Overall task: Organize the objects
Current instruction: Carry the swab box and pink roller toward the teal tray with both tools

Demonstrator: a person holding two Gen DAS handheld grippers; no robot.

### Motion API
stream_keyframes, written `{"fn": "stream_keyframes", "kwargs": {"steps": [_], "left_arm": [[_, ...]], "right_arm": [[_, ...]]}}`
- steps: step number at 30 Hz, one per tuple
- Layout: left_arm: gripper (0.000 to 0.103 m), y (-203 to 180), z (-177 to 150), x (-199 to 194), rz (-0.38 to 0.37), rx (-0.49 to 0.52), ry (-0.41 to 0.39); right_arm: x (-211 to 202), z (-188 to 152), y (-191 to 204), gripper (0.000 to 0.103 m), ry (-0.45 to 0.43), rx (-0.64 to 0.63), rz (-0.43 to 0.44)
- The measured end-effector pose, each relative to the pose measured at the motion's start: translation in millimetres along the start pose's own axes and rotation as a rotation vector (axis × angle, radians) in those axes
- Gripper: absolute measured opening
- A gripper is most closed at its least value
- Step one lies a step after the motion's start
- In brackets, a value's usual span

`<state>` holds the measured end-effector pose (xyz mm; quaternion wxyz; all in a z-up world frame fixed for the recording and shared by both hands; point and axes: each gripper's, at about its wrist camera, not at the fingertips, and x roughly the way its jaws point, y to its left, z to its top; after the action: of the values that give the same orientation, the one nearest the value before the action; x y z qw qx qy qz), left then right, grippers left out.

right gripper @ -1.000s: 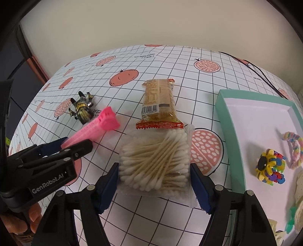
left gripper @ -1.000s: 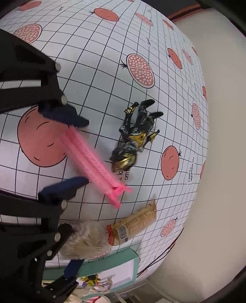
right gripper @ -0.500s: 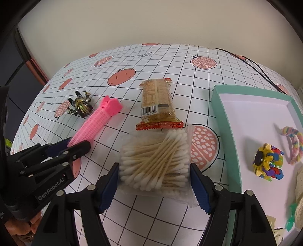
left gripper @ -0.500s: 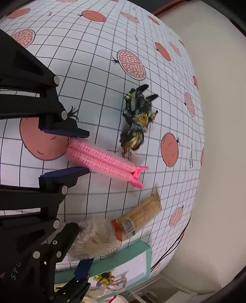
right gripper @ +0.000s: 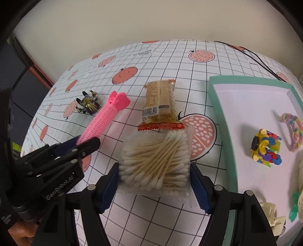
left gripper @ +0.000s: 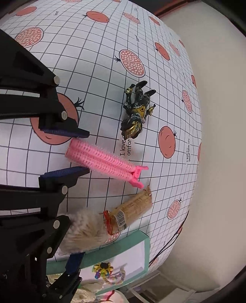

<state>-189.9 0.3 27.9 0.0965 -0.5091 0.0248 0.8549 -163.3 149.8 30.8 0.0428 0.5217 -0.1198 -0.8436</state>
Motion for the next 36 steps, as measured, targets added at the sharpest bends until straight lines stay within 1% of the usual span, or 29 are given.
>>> {"fn": "stream_keyframes", "kwargs": {"steps": [6, 12, 17, 22, 28, 31, 36], "left_arm": [[0.032, -2.1, -1.4, -9.2, -0.005, -0.037, -0.008], [0.032, 4.6, 0.2, -26.6, -0.033, -0.133, -0.061], [0.032, 4.1, 2.1, -39.3, -0.036, -0.164, -0.1], [0.032, 2.8, 0.1, -44.5, -0.049, -0.196, -0.109], [0.032, -4.3, -1.0, -51.5, -0.053, -0.209, -0.126], [0.032, -12.7, -1.5, -55.8, -0.061, -0.188, -0.141], [0.032, -30.2, -3.0, -57.9, -0.076, -0.151, -0.154]], "right_arm": [[-13.9, -0.8, -0.6, 0.074, -0.022, 0.014, 0.02], [-31.4, -0.6, 3.1, 0.074, -0.067, 0.013, 0.044], [-41.3, -2.4, 5.8, 0.074, -0.083, 0.005, 0.043], [-53.8, -6.5, 4.1, 0.074, -0.111, 0.013, 0.047], [-72.0, -8.4, -4.3, 0.074, -0.154, 0.032, 0.044], [-81.3, -7.6, -10.1, 0.074, -0.177, 0.035, 0.025], [-91.7, -6.3, -32.3, 0.074, -0.198, 0.069, -0.005]]}}
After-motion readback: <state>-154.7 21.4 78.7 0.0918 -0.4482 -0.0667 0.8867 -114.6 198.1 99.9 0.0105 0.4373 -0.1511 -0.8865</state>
